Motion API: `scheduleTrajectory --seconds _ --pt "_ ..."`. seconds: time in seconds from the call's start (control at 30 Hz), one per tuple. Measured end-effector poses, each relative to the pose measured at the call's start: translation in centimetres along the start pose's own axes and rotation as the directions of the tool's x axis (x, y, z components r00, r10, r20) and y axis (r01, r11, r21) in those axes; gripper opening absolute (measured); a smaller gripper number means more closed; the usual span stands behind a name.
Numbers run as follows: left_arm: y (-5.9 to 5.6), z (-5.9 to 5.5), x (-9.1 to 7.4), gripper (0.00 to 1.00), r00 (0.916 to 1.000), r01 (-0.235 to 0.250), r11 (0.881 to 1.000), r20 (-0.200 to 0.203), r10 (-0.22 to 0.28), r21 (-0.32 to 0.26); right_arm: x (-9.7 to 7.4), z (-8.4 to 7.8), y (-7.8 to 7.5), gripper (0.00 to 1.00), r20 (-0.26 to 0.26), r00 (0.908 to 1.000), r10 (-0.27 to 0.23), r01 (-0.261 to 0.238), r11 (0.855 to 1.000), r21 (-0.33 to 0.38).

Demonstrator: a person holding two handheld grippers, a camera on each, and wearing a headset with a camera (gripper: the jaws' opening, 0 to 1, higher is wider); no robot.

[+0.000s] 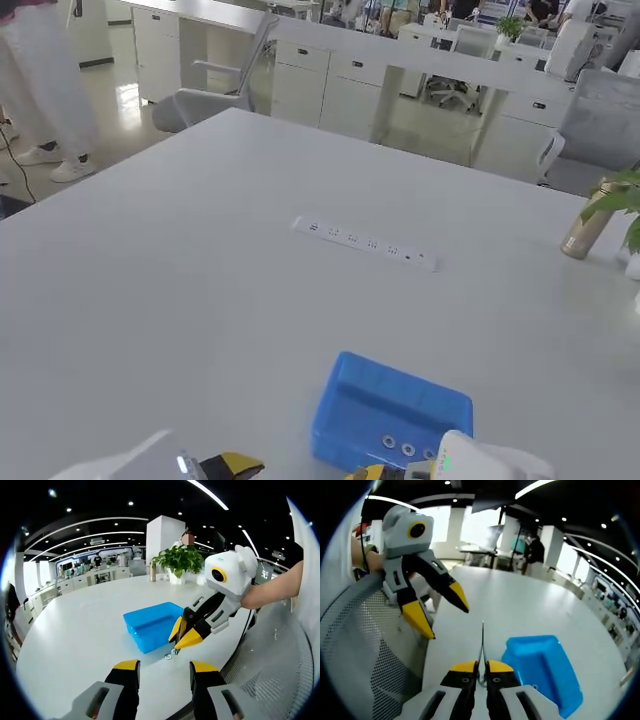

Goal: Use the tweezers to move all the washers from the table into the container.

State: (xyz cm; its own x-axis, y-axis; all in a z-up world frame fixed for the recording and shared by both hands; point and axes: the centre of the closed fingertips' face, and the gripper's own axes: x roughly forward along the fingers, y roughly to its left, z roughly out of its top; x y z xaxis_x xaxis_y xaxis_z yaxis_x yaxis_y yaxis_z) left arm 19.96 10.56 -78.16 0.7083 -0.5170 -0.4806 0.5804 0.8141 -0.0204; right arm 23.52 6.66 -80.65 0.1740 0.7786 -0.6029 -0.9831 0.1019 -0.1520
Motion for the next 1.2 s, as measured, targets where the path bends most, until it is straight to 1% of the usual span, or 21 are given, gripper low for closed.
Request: scheduleTrajectory --seconds 0.07,0.2,0.3,0.4,0.47,0.53,0.6,0.63,0.67,0.7,0.73,0.8,0.87,0.93,0.97,1.03,1.07,1.1,1.13,1.17,1.2 --pt "0.0 0.0 0.0 0.38 1.0 0.0 1.0 0.0 0.0 0.001 -0.4 1.0 -0.1 0.03 0.03 0.9995 -0.006 0.006 1.0 0.011" --pt "0.0 0.0 0.0 0.38 1.0 -0.001 1.0 0.0 0.001 0.0 -1.2 2.7 -0.4 0.03 0.067 0.9976 -0.018 0.018 1.0 0.011" --pt "-0.1 0.0 0.0 0.38 1.0 0.002 1.0 0.001 -0.002 0.0 -1.6 3.6 -1.0 0.03 0.096 0.995 -0.028 0.026 0.999 0.02" --pt "-0.1 0.0 0.0 0.38 1.0 0.002 1.0 0.001 -0.002 0.0 -1.9 4.1 -1.9 0.03 0.108 0.9932 -0.045 0.042 0.999 0.026" --pt "0.0 0.0 0.0 0.38 1.0 0.0 1.0 0.0 0.0 0.0 -2.3 4.6 -2.7 0.03 0.132 0.989 -0.067 0.059 0.996 0.064" --pt "0.0 0.0 0.0 0.38 1.0 0.0 1.0 0.001 0.0 -0.001 -2.6 5.3 -3.6 0.03 0.178 0.98 -0.09 0.066 0.989 0.135" --pt "0.0 0.0 0.0 0.38 1.0 0.0 1.0 0.001 0.0 0.0 -2.9 5.4 -4.7 0.03 0.205 0.972 -0.114 0.071 0.976 0.205" --pt "0.0 0.0 0.0 0.38 1.0 0.001 1.0 0.001 -0.001 0.0 -3.2 5.6 -5.5 0.03 0.223 0.9656 -0.133 0.076 0.966 0.246" --pt "0.0 0.0 0.0 0.38 1.0 0.0 1.0 0.001 0.0 0.0 -3.2 5.6 -6.0 0.03 0.231 0.9626 -0.142 0.077 0.96 0.27" --pt "0.0 0.0 0.0 0.37 1.0 -0.001 1.0 0.001 0.001 0.001 -3.3 5.5 -6.5 0.03 0.234 0.9605 -0.151 0.074 0.948 0.309" --pt "0.0 0.0 0.0 0.37 1.0 0.0 1.0 0.0 0.0 0.001 -3.3 5.3 -7.5 0.03 0.245 0.9549 -0.168 0.069 0.927 0.368" --pt "0.0 0.0 0.0 0.37 1.0 0.0 1.0 0.0 0.0 0.002 -3.4 5.1 -8.7 0.03 0.25 0.9487 -0.194 0.065 0.893 0.446" --pt "0.0 0.0 0.0 0.37 1.0 0.0 1.0 -0.001 0.0 0.002 -3.4 4.6 -9.5 0.03 0.235 0.9493 -0.209 0.073 0.873 0.483" --pt "0.0 0.0 0.0 0.37 1.0 0.0 1.0 -0.002 0.0 0.003 -3.2 4.0 -10.4 0.03 0.212 0.9514 -0.223 0.091 0.862 0.499" --pt "0.0 0.0 0.0 0.37 1.0 0.0 1.0 -0.002 0.0 0.002 -3.0 3.3 -10.7 0.03 0.182 0.9572 -0.225 0.101 0.851 0.516" --pt "0.0 0.0 0.0 0.37 1.0 0.0 1.0 -0.003 0.0 0.003 -2.7 2.9 -11.2 0.03 0.175 0.9584 -0.226 0.1 0.84 0.533" --pt "0.0 0.0 0.0 0.37 1.0 0.0 1.0 -0.002 0.0 0.003 -2.5 2.9 -11.1 0.03 0.179 0.9598 -0.216 0.087 0.835 0.543" --pt "0.0 0.0 0.0 0.37 1.0 0.001 1.0 -0.002 -0.001 0.002 -2.2 2.7 -11.2 0.03 0.181 0.9613 -0.208 0.073 0.825 0.561" --pt "0.0 -0.1 0.0 0.37 1.0 0.001 1.0 -0.004 -0.001 0.002 -2.0 2.4 -11.6 0.03 0.179 0.9616 -0.207 0.074 0.826 0.558" --pt "0.0 -0.1 0.0 0.36 1.0 0.001 1.0 -0.008 -0.001 0.002 -1.6 2.0 -11.8 0.03 0.165 0.9656 -0.201 0.075 0.823 0.564" --pt "0.0 -0.1 0.0 0.36 1.0 0.002 1.0 -0.008 -0.001 0.001 -1.4 1.8 -12.0 0.03 0.16 0.9667 -0.2 0.077 0.822 0.564"
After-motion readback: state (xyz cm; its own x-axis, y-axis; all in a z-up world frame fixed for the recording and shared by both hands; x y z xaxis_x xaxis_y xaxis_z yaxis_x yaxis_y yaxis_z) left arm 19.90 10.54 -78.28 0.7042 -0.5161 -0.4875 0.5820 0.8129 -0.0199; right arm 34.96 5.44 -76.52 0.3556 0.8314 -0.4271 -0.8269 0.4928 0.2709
